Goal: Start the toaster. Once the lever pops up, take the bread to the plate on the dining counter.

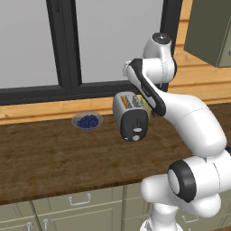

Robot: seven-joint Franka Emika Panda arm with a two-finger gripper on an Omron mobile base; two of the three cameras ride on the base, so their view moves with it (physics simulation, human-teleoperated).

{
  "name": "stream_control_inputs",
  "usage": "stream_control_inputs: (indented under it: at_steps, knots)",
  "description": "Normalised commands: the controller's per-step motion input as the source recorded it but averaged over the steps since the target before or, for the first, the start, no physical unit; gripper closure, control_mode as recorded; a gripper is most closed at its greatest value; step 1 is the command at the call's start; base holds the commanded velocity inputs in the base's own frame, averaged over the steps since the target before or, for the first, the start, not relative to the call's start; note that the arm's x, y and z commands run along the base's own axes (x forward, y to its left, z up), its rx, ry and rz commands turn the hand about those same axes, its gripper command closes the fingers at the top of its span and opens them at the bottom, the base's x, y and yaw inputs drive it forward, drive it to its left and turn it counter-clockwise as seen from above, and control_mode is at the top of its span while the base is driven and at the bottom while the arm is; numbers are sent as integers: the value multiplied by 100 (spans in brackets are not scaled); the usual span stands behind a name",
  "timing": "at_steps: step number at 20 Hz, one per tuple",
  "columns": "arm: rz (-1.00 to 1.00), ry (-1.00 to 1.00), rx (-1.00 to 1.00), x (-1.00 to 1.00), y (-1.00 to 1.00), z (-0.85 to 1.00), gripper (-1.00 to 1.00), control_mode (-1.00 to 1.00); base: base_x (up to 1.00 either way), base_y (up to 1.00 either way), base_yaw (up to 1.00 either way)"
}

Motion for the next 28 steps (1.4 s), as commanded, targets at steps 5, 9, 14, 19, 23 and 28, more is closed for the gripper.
stream_control_inputs:
  at_steps: [5,9,14,19,23,28]
  knots:
    - [0,0,0,0,0,0,-100,-100,0,0,0]
    - [0,0,0,0,0,0,-100,-100,0,0,0]
    - [0,0,0,0,0,0,-100,-100,0,0,0]
    - [0,0,0,0,0,0,-100,-100,0,0,0]
    - [0,0,0,0,0,0,-100,-100,0,0,0]
    - [0,0,0,0,0,0,-100,-100,0,0,0]
